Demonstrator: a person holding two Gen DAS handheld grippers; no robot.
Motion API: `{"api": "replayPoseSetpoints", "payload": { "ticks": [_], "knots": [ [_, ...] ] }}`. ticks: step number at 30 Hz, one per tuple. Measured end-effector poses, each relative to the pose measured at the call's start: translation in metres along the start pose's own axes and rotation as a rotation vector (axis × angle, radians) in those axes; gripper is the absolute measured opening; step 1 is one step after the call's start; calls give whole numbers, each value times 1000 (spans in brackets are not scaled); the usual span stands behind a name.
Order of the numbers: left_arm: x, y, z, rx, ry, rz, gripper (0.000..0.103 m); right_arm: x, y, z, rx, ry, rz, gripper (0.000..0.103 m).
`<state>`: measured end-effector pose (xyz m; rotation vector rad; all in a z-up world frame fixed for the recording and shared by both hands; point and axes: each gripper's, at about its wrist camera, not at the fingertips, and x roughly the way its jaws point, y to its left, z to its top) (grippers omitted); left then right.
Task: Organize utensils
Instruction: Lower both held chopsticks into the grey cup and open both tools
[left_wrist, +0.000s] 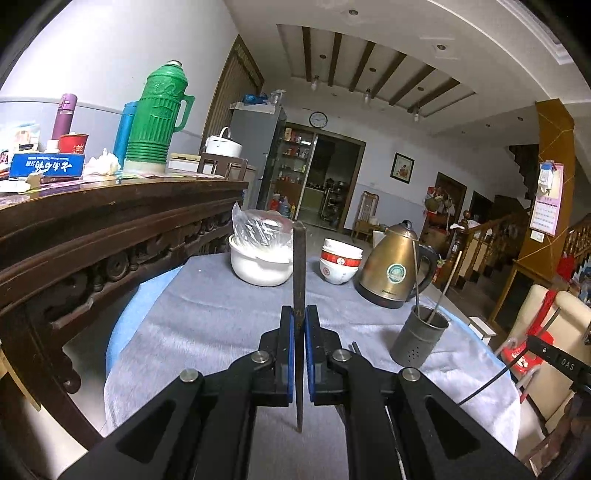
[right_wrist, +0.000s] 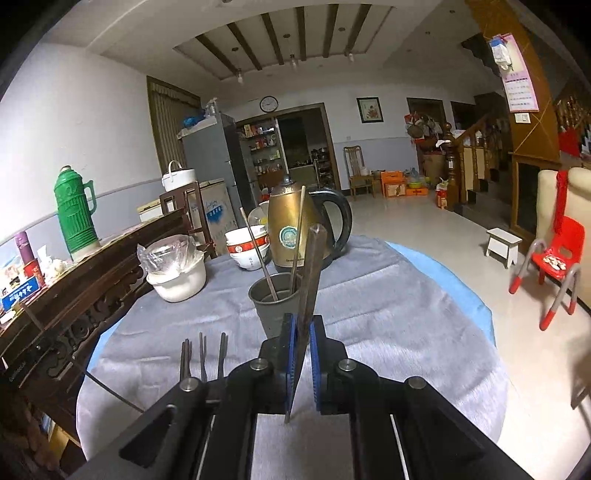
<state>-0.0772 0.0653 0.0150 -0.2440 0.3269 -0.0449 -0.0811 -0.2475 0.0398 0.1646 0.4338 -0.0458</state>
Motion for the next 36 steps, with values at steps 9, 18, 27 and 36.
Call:
{"api": "replayPoseSetpoints", "payload": {
  "ticks": [9,18,27,36],
  "knots": [
    [-9,-6,-5,9,9,-16,6,-10,5,-10,-6,-2,7,9],
    [-4,-1,19,-87,9,-76,5,-14,4,19,7,-74,24,8],
    [25,-41,96,-190,-55,-293,5,-16,-8,95,57,-191,72,8],
    [115,-111,117,-142,32,-354,5,61,-13,129,66,-66,109,8]
  ]
}}
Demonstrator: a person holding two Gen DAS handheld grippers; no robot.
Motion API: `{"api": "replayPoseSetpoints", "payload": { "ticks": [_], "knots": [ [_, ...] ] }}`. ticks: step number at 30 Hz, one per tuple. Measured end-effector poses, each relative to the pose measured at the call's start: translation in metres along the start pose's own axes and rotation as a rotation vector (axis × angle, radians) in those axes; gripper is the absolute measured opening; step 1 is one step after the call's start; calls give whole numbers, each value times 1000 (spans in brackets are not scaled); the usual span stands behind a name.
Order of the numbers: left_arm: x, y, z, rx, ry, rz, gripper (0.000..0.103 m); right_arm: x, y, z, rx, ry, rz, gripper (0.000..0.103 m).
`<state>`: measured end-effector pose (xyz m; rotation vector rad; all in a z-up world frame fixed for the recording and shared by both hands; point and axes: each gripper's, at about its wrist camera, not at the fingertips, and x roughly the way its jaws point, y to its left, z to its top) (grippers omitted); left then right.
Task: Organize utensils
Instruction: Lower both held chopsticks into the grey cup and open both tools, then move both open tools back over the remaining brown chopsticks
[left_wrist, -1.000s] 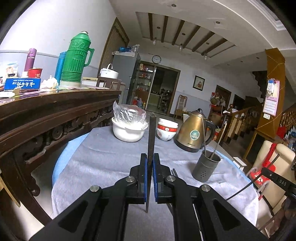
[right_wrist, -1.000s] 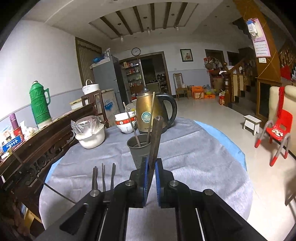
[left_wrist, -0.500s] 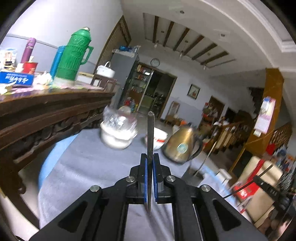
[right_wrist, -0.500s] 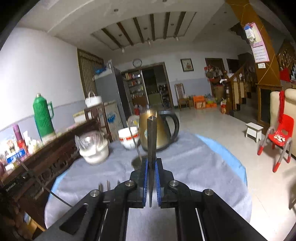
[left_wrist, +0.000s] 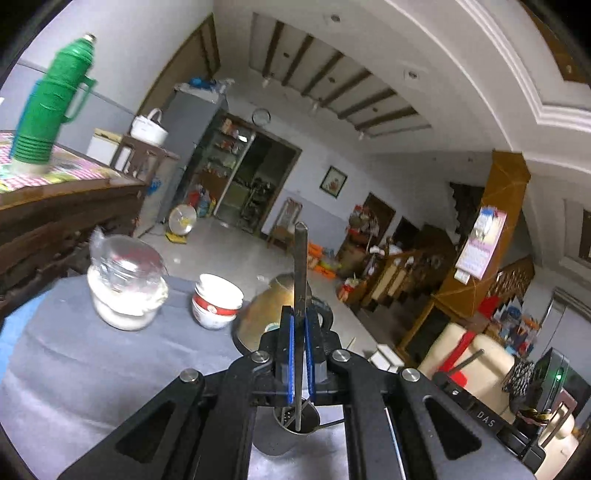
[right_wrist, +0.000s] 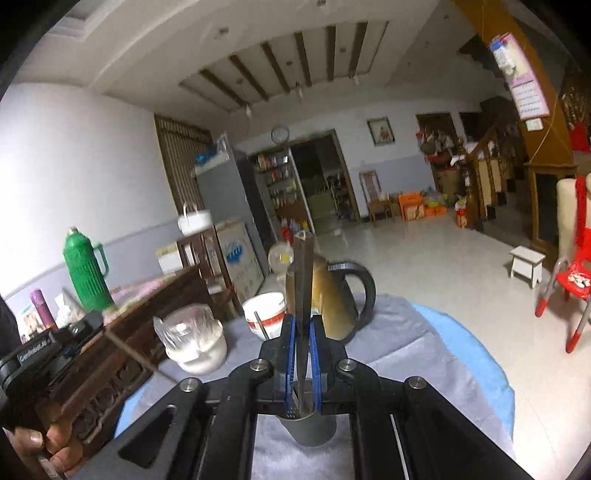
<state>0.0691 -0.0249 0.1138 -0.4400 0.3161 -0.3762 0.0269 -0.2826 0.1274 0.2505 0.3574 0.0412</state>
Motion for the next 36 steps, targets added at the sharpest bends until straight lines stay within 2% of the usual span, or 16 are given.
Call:
{"api": "replayPoseSetpoints", "payload": {
  "ticks": [4,8,14,18,21,22,23,26,27,30,32,34,36],
  "knots": [
    [40,-3,-8,6,56,17,5,29,-8,-1,0,52,-5,8],
    [73,-8,-18,56,117,51,5,57,-13,-4,2,113,-2,8],
    [101,-2,-31,64,188,75,5,92,-26,-21,43,218,8,9],
    [122,0,-42,71,281,81,5,107,-31,-28,79,247,54,12],
    [120,2,-42,65,299,66,21,115,-34,-31,94,275,36,13],
    [114,2,-39,66,287,64,37,113,-35,-29,97,268,28,18],
    [105,2,-35,64,269,55,47,108,-36,-26,101,255,14,22],
    [80,6,-22,72,212,61,60,88,-41,-18,115,206,-17,57],
    [68,9,-17,68,191,70,60,77,-42,-16,114,173,-36,71],
    [35,22,-10,55,146,100,63,46,-46,-11,129,125,-54,71],
    [12,35,-10,52,131,141,70,27,-45,-15,144,114,-53,71],
    [-5,48,-18,44,140,192,76,14,-40,-26,134,137,-41,71],
    [-20,63,-31,28,170,238,76,8,-29,-49,109,209,-19,71]
  ]
}}
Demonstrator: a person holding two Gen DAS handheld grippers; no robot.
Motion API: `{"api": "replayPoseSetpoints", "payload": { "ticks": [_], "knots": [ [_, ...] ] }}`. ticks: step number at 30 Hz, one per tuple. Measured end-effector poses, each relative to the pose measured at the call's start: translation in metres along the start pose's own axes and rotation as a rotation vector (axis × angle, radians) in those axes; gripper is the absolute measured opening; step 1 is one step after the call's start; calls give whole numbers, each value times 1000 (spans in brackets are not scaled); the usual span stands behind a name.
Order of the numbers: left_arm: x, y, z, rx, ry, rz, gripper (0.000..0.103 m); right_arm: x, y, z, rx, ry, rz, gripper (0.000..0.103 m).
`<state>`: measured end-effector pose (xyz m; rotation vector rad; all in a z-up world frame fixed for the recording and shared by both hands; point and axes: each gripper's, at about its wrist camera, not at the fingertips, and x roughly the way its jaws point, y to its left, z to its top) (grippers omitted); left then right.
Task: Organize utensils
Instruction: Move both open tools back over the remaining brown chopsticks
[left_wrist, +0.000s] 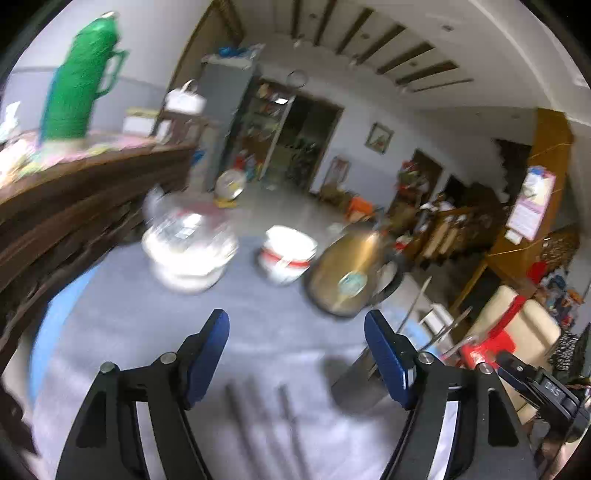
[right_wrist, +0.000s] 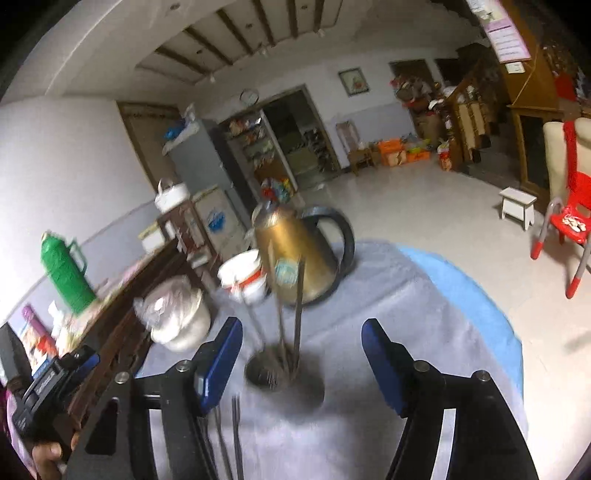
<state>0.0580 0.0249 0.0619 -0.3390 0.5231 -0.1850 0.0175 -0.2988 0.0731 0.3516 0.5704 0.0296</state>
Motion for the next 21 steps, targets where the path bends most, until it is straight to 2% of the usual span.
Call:
{"api": "replayPoseSetpoints", "payload": {
  "ticks": [4,6,9,14,21],
  "knots": [
    [-3,35,-46,-6,128,133,76,20,18,-56,-90,171,5,71],
    [1,48,-66,-20,203,170,77,29,23,-79,-109,220,-7,71],
    [2,63,-86,-55,265,200,76,41,27,-109,-111,292,-8,71],
    [-5,70,-99,-74,297,219,76,47,30,-129,-109,337,-15,71],
    [-6,72,-108,-80,329,227,76,47,27,-137,-100,360,-18,71]
  ]
}}
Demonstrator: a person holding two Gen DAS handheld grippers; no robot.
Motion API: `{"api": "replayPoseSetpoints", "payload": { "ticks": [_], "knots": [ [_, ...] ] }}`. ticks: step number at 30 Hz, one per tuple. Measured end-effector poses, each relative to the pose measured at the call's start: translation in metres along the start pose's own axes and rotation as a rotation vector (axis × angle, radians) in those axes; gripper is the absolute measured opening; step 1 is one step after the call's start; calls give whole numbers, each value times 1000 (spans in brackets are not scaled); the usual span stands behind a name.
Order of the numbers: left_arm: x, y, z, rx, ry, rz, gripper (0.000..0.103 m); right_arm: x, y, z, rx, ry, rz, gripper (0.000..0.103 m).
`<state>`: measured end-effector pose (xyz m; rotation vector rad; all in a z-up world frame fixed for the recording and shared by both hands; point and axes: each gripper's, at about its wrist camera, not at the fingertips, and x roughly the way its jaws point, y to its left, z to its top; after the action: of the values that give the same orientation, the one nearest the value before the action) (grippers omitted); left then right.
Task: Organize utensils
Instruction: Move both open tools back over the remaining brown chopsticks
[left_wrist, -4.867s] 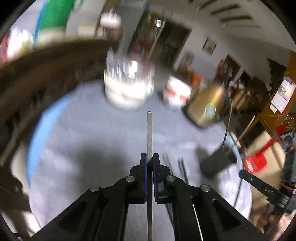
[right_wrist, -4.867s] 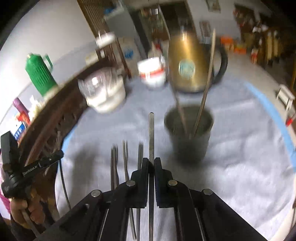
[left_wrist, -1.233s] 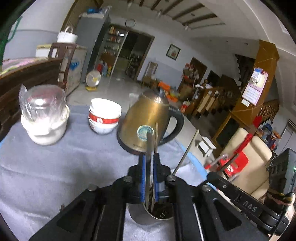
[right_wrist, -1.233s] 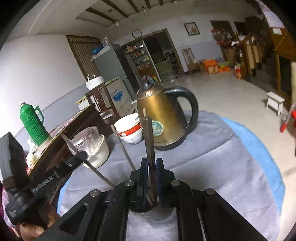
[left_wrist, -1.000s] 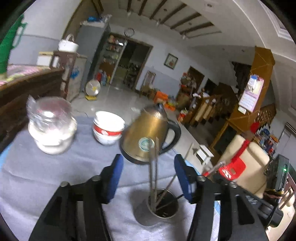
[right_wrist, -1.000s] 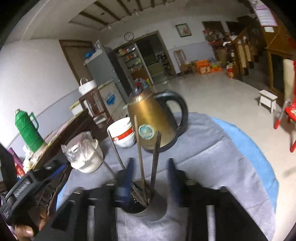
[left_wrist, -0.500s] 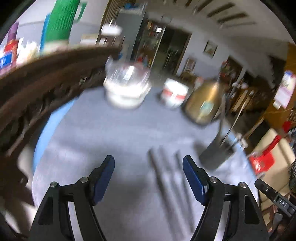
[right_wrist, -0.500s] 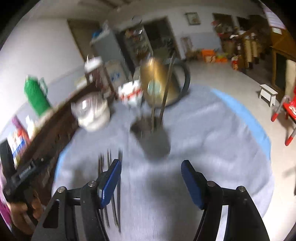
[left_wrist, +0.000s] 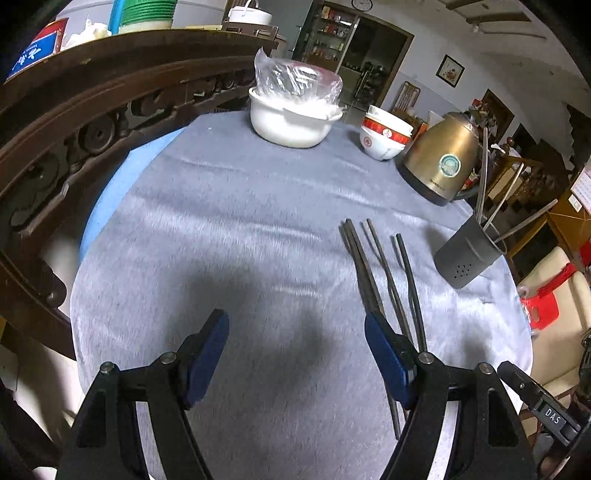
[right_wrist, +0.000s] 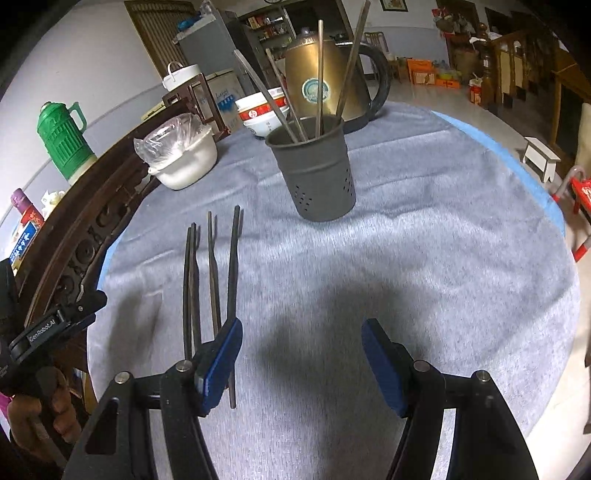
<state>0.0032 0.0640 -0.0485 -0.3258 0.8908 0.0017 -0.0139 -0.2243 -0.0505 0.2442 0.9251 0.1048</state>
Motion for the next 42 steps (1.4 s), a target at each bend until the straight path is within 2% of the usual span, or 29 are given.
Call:
{"api": "replayPoseSetpoints", "payload": {
  "ticks": [9,25,29,42],
  "knots": [
    [7,8,-15,0,45,33,76,7,1,-9,-5,30,-3,71],
    [30,10,-32,38,164,170,76,35,-2,-23,-13,129,-34,71],
    [33,12,-36,39,190,193,76,36,-2,-25,-15,131,-41,71],
    [33,8,-41,77,202,219,76,36,1,-23,-33,150,-55,71]
  ]
}}
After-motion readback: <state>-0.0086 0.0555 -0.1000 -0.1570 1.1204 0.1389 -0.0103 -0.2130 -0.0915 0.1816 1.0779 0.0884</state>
